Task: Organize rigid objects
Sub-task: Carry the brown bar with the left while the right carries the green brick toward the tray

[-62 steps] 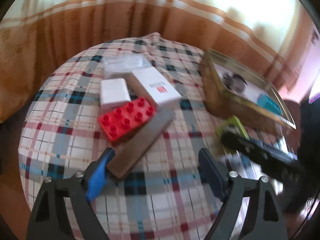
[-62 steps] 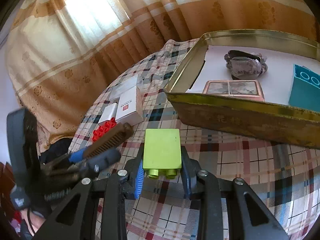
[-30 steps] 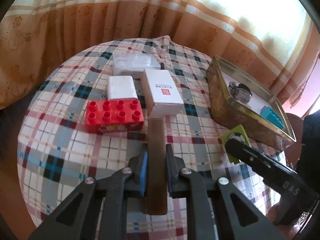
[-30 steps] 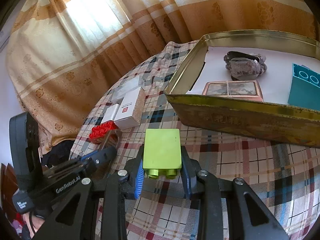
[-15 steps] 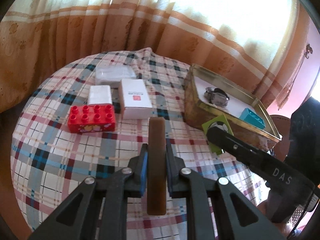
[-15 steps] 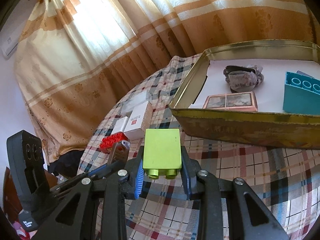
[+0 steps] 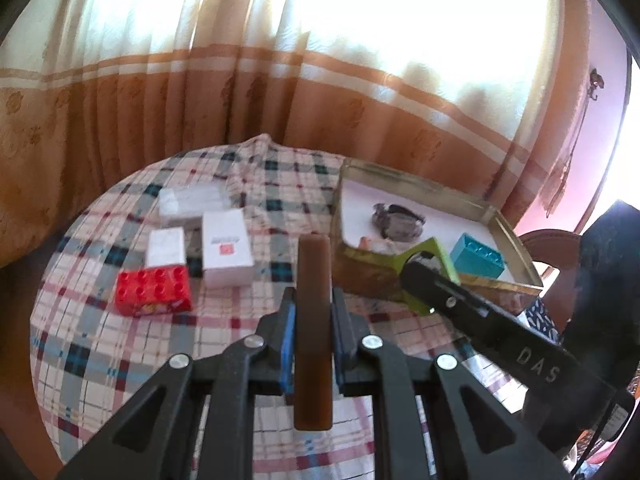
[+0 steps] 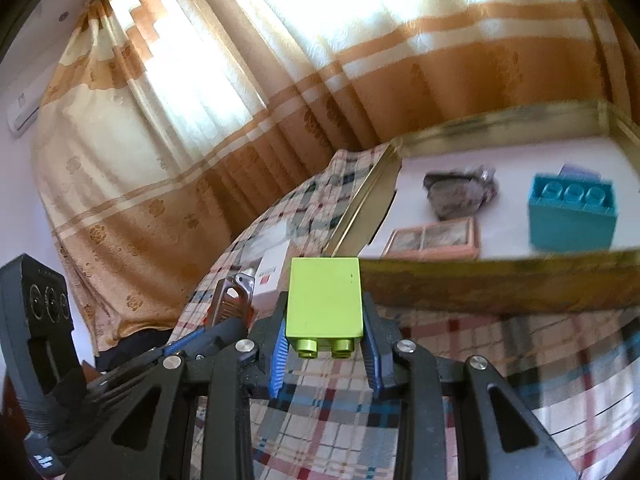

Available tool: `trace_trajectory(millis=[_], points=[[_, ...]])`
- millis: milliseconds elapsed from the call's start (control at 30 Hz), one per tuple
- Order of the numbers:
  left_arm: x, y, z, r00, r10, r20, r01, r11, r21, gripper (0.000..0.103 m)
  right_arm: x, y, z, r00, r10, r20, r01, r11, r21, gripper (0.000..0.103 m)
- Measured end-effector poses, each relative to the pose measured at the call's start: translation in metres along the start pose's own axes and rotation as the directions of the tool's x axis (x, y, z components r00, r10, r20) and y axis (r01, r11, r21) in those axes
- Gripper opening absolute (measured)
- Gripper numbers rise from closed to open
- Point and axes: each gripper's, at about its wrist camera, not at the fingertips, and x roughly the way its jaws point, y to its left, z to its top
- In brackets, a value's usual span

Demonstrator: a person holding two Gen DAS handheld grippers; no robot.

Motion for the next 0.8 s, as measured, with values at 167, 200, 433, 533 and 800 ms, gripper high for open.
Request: trace_trajectory(millis=[167, 200, 433, 533, 800], points=[[0.0, -0.016, 0.014, 0.999, -0.031, 0.03, 0.03, 0.999, 0.023, 0.014, -0.025, -0.017, 0.021, 0.996, -0.041, 0.077, 0.039, 0.999, 0.028, 0.034], [0.0, -0.019, 0.016, 0.999, -0.036, 0.034, 0.035, 0.999, 0.029, 0.014, -0.03, -0.022, 0.025, 0.994, -0.053, 0.092, 0.05, 0.998, 0.035, 0.034], [0.009, -0.047, 0.029, 0.996, -0.07, 0.047, 0.067, 0.995, 0.069, 0.014, -0.063, -0.064, 0.051, 0.967, -0.171, 0.19, 0.153, 0.983, 0.105, 0.034], [0.013, -0.055, 0.032, 0.995, -0.083, 0.047, 0.079, 0.994, 0.077, 0.014, -0.077, -0.087, 0.06, 0.951, -0.223, 0.213, 0.192, 0.969, 0.155, 0.034], [0.037, -0.083, 0.05, 0.996, -0.08, 0.032, 0.076, 0.991, 0.112, 0.014, -0.079, -0.109, 0.085, 0.928, -0.29, 0.236, 0.258, 0.953, 0.158, 0.034]])
